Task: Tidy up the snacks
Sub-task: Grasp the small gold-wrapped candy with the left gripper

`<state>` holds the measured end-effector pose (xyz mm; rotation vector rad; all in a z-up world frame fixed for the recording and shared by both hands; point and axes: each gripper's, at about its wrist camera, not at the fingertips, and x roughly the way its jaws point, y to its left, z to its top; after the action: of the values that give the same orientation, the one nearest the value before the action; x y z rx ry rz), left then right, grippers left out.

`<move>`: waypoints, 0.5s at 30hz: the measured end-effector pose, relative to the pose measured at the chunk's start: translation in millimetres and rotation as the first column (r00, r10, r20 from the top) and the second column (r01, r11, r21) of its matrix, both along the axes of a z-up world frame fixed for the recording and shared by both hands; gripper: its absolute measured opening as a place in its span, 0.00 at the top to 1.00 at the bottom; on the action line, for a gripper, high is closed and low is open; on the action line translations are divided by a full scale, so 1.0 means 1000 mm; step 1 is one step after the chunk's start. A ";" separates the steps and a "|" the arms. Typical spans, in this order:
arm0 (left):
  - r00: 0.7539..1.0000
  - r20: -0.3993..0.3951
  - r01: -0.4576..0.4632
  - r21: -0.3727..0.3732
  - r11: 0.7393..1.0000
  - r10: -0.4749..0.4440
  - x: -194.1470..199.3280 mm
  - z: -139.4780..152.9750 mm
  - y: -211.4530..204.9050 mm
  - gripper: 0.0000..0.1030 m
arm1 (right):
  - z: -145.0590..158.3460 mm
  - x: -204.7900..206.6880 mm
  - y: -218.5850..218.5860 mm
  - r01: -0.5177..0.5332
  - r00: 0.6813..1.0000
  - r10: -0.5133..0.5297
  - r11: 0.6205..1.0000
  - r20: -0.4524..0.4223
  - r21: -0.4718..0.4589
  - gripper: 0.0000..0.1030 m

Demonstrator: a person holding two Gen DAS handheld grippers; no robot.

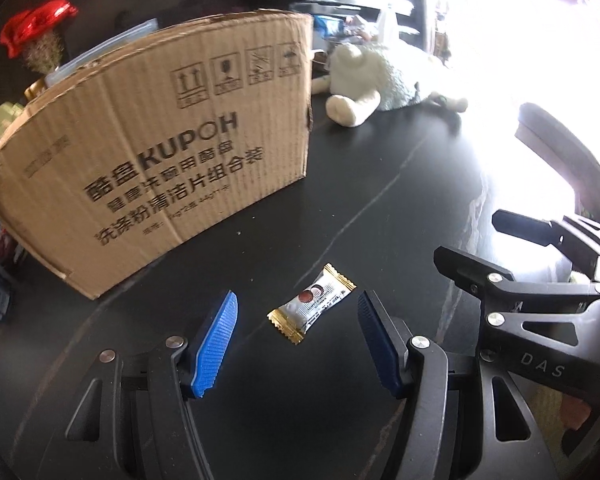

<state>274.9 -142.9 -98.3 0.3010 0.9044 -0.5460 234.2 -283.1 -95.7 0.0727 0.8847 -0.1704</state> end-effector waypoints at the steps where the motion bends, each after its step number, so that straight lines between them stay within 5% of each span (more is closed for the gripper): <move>1: 1.000 0.002 0.013 0.005 1.000 -0.013 0.001 -0.001 -0.001 0.40 | -0.002 0.001 0.000 0.002 1.000 -0.002 1.000 -0.006 -0.004 0.31; 15: 0.992 -0.031 0.127 0.055 0.990 -0.125 0.014 -0.021 -0.020 0.56 | -0.015 0.006 -0.005 0.030 0.998 -0.030 1.000 -0.061 0.009 0.31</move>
<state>289.3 -163.3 -119.6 0.4050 0.9328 -0.6432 240.7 -288.5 -110.9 0.0903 0.9454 -0.1971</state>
